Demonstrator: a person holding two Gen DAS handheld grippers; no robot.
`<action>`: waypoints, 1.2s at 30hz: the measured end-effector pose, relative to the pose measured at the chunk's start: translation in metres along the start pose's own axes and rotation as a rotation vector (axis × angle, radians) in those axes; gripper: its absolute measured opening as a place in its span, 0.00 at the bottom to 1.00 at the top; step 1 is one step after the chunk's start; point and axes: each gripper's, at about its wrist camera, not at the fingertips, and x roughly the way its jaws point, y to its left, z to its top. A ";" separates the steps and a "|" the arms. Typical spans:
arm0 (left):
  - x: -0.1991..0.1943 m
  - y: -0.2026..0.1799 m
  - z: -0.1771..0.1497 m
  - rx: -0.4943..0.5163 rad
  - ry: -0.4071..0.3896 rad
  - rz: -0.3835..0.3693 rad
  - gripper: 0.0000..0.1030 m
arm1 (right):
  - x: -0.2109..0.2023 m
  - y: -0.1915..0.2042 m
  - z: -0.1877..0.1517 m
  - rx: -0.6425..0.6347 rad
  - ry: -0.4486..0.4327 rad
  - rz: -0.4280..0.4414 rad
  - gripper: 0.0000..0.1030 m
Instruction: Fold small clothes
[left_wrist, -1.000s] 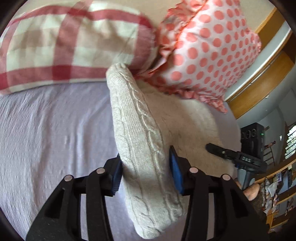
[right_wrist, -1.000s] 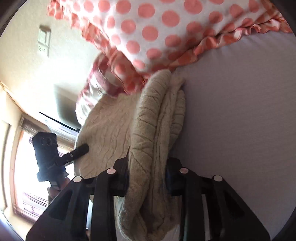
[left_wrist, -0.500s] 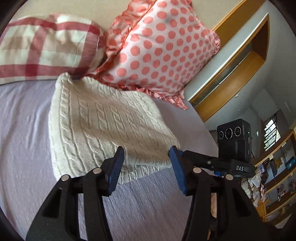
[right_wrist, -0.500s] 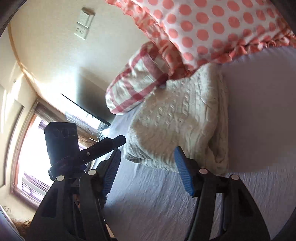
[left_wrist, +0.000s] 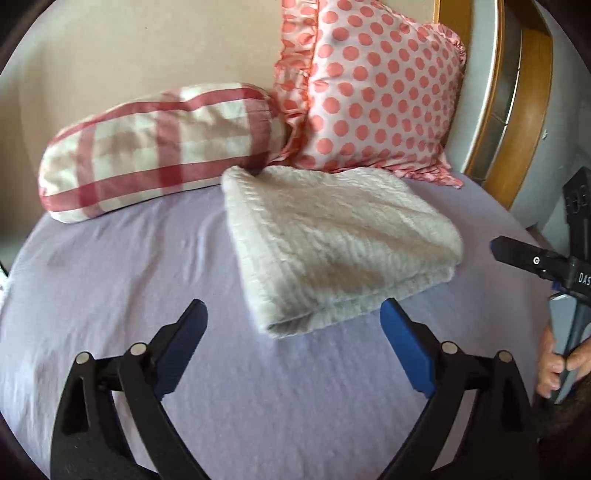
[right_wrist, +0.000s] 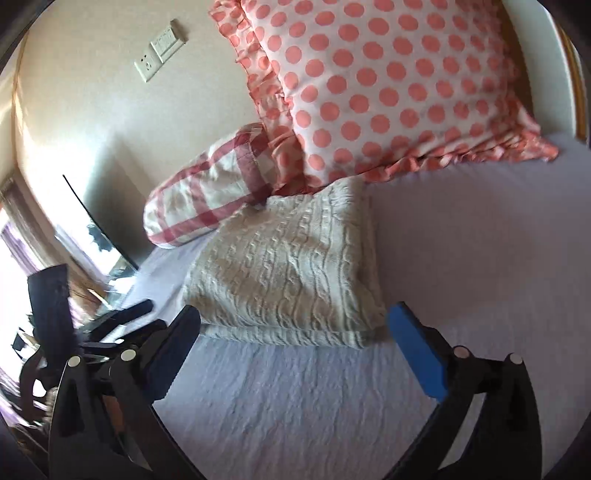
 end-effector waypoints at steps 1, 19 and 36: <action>0.002 0.004 -0.004 0.004 0.012 0.018 0.93 | 0.006 0.004 -0.005 -0.014 0.024 -0.045 0.99; 0.042 0.004 -0.034 0.030 0.229 0.062 0.98 | 0.050 0.011 -0.039 -0.081 0.232 -0.289 0.99; 0.043 0.004 -0.032 0.030 0.235 0.061 0.98 | 0.056 0.018 -0.041 -0.128 0.259 -0.333 0.99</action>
